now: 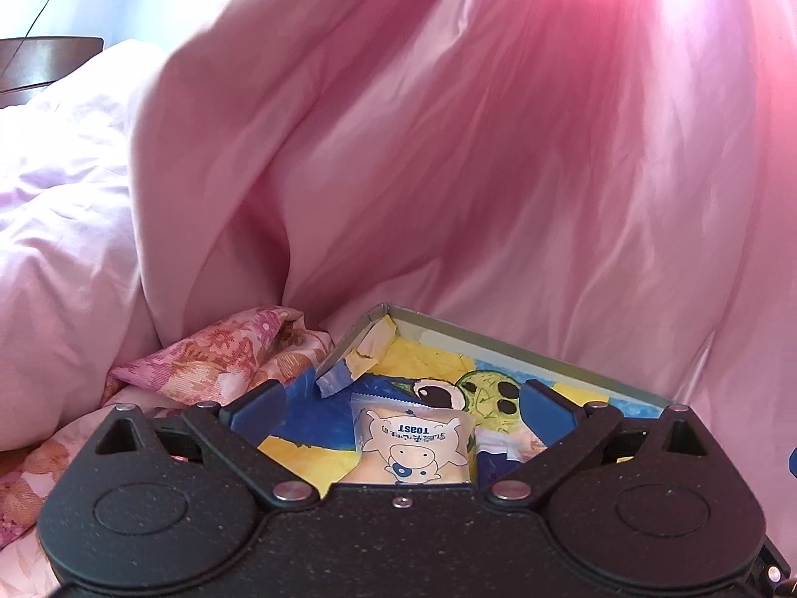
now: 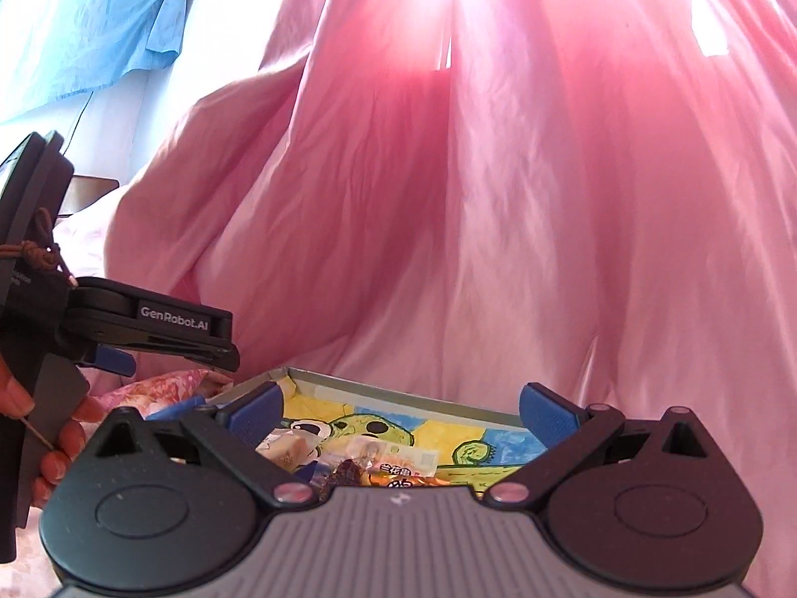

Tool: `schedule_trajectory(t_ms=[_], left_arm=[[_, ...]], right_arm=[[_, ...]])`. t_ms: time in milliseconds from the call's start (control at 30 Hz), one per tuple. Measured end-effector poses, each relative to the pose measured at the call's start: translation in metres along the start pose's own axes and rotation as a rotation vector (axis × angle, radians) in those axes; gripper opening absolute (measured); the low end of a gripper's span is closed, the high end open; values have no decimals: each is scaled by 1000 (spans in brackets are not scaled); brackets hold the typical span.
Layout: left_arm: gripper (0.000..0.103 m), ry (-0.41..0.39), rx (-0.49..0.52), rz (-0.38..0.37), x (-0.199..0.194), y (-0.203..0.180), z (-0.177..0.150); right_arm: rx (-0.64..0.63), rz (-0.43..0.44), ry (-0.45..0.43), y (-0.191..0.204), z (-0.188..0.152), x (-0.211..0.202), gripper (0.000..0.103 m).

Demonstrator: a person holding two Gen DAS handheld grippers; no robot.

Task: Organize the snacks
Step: 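Open both tools over the tray and lift them away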

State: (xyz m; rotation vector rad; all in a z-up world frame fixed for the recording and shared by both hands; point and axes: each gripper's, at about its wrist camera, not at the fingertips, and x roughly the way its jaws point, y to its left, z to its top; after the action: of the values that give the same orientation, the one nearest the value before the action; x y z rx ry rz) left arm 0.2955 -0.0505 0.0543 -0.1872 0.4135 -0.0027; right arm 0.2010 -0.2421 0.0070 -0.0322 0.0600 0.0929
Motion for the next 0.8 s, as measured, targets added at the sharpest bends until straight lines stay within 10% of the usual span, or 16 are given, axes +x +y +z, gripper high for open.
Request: schedule_trajectory(t_ms=[800], left_arm=[[100,-85,20,19,-104,25,-44]], right_arm=[[93,-82,-3,4,4,-80,103]])
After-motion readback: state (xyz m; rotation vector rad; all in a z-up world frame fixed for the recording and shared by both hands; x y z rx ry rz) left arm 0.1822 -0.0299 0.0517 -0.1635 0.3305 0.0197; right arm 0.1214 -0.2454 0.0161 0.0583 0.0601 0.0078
